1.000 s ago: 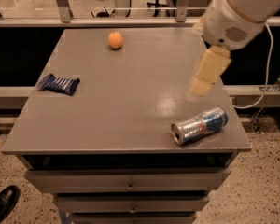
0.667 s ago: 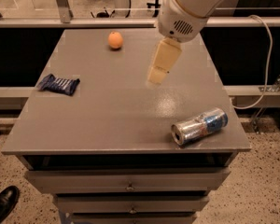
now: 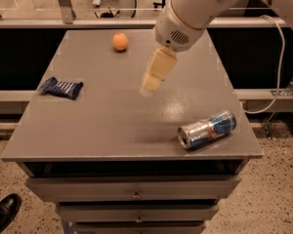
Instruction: Pick rxbar blueberry
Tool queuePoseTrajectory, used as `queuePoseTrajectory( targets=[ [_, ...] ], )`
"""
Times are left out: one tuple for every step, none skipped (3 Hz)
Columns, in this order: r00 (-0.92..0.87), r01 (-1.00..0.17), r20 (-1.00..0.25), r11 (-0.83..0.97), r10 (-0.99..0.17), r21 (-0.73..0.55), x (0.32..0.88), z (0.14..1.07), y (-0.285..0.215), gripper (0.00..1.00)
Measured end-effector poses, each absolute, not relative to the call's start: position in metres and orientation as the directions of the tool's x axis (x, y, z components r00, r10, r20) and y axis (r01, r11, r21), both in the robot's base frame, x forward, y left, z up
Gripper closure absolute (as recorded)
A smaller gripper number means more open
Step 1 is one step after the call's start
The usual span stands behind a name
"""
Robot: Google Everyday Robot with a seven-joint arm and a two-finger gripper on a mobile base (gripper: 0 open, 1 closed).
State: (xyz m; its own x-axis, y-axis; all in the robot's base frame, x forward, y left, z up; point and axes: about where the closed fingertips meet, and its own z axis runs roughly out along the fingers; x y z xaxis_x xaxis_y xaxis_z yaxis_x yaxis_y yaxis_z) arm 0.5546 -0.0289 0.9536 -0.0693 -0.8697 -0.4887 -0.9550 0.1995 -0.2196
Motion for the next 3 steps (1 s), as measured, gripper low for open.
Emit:
queuePoseTrajectory(
  targets=[
    [-0.080, -0.950, -0.594, 0.242, -0.801, -0.199, 0.589, 0.932, 0.015, 0.00],
    [-0.068, -0.960, -0.645, 0.225, -0.762, -0.164, 0.617, 0.915, 0.071, 0.00],
    [-0.038, -0.974, -0.675, 0.178, -0.737, -0.141, 0.628, 0.905, 0.130, 0.00]
  ],
)
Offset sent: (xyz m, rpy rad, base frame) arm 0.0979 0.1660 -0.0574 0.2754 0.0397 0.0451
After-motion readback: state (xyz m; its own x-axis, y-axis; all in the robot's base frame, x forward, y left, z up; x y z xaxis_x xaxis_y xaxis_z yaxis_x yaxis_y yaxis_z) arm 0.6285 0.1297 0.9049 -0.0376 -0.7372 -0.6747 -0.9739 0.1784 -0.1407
